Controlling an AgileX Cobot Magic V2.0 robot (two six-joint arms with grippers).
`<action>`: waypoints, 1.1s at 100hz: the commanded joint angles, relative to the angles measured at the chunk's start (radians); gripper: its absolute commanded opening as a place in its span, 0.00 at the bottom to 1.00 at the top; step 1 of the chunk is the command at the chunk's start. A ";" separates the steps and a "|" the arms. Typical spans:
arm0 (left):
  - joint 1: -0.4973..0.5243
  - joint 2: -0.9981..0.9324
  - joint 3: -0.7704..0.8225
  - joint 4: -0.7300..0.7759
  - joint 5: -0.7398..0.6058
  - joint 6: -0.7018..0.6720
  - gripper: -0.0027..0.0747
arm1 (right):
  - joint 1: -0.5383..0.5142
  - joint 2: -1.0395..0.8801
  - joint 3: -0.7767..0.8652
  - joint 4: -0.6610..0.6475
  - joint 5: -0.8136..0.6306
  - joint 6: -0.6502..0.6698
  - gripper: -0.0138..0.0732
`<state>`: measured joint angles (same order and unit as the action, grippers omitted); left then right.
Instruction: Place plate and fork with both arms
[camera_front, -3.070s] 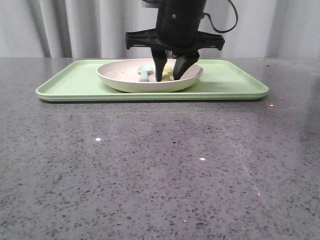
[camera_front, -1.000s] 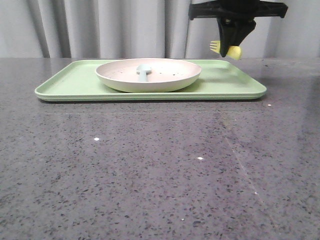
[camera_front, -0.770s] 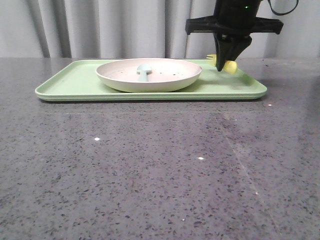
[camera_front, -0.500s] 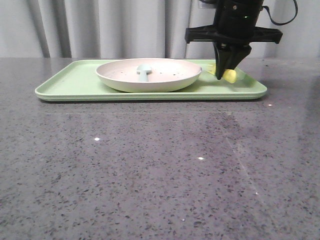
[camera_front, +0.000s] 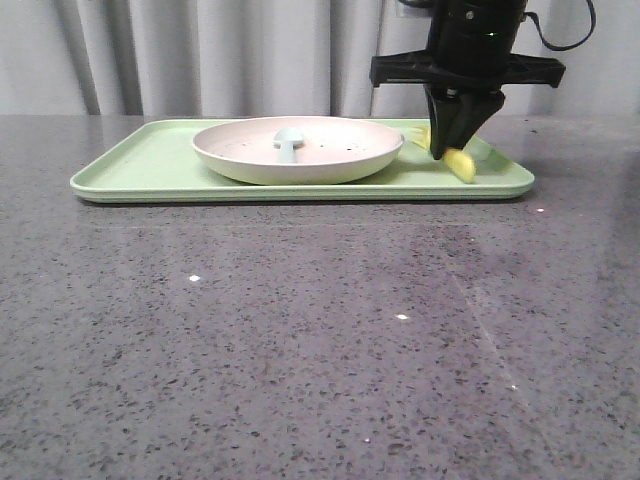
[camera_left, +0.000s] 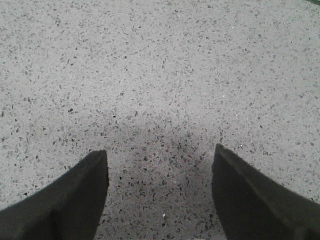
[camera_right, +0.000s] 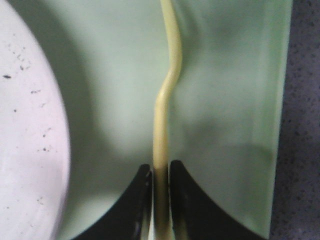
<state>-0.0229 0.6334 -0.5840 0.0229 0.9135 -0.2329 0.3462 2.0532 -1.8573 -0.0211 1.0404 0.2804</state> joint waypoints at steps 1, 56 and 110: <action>0.001 -0.002 -0.025 -0.006 -0.050 -0.011 0.60 | -0.005 -0.069 -0.024 -0.007 -0.017 -0.009 0.43; 0.001 -0.002 -0.025 -0.006 -0.050 -0.011 0.60 | -0.005 -0.091 -0.024 -0.055 -0.027 -0.009 0.54; 0.001 -0.002 -0.025 -0.040 -0.050 -0.011 0.60 | -0.005 -0.395 0.223 -0.226 -0.074 -0.019 0.54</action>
<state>-0.0229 0.6334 -0.5840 -0.0074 0.9135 -0.2346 0.3462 1.7756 -1.7011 -0.2101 1.0343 0.2770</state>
